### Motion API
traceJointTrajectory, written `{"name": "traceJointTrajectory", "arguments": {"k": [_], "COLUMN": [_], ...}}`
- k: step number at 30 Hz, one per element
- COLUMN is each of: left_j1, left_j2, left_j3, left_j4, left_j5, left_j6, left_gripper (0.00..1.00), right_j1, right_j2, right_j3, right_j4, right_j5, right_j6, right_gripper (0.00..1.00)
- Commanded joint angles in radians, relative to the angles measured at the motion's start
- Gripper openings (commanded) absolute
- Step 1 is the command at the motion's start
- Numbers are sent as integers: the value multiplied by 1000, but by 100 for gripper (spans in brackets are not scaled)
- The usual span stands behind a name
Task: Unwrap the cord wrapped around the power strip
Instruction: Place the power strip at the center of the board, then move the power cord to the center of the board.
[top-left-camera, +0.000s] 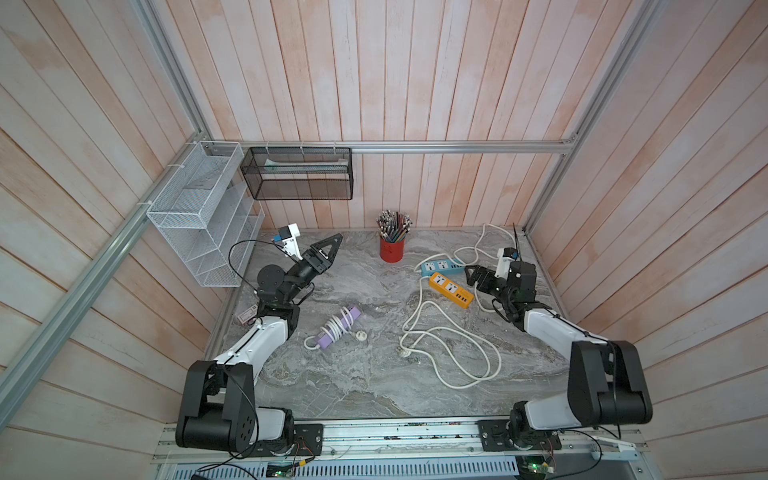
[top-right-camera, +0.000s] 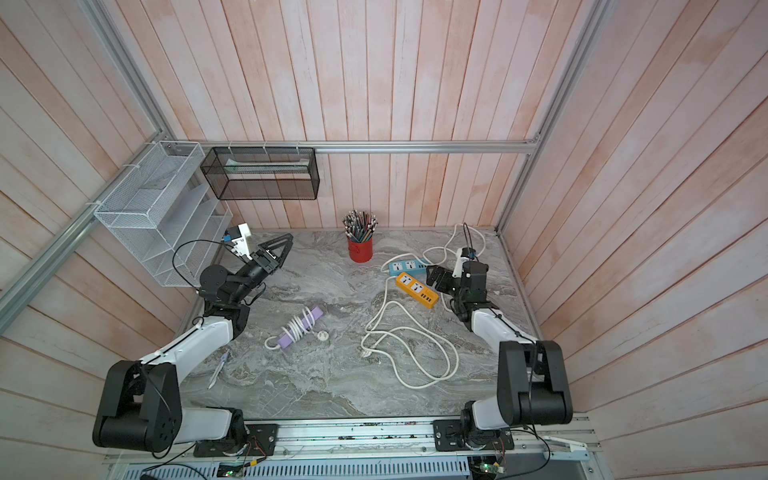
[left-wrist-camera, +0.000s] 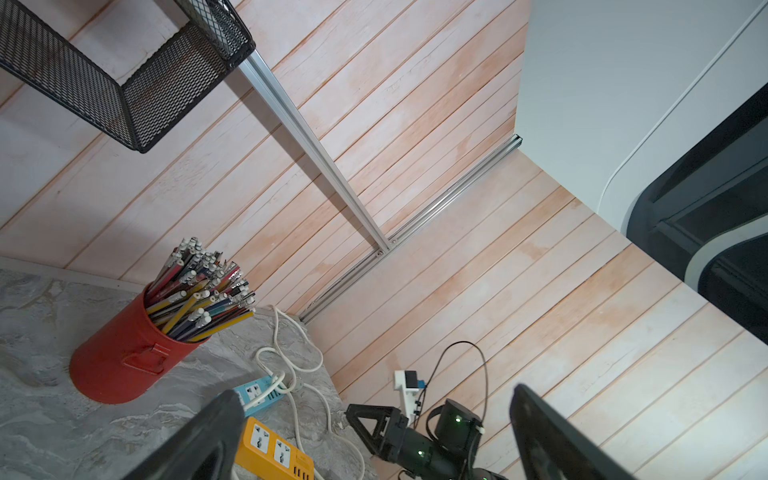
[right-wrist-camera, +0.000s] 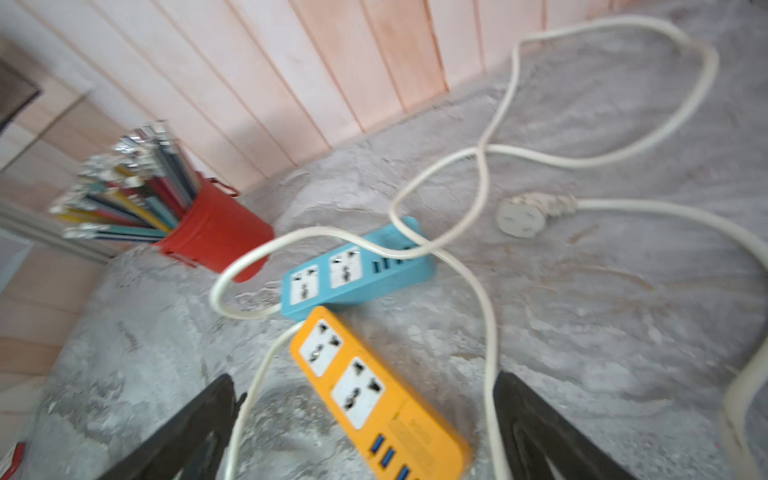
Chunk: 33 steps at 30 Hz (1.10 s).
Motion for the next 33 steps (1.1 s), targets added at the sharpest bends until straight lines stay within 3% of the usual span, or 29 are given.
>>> {"name": "traceJointTrajectory", "arguments": {"k": [1,3,6,8,9,15,21,28,33], "left_j1": [5,5,6,9,7,10,12,18,26], "left_j2": [-44,-55,-69,-81,-87,-124,-168,-191,-200], "left_j3": [29,37,38,37,36,39,63,60,57], "left_j4": [-105,-137,-165,-184,-193,-285,-379,-402,-406], "left_j5": [-3,-1,5,6,4,-13,-28,-30,-27], "left_j6": [108,128,138,144,147,215,289,301,299], "left_gripper": [100,100,100,100,100,100,100,100,100], "right_j1": [97,142,229,320,365,623,709,715,585], "right_j2": [-111,-173,-266,-318,-335,-356,-279,-122,-60], "right_j3": [-3,-15,-50,-85,-101,-235,-338,-385,-411], "right_j4": [-152,-218,-299,-339,-357,-355,-276,-203,-130], "right_j5": [74,21,-64,-80,-77,-16,-6,50,61], "right_j6": [-104,-88,-43,6,31,192,254,267,231], "right_gripper": [99,92,50,12,0,0,0,0,0]}}
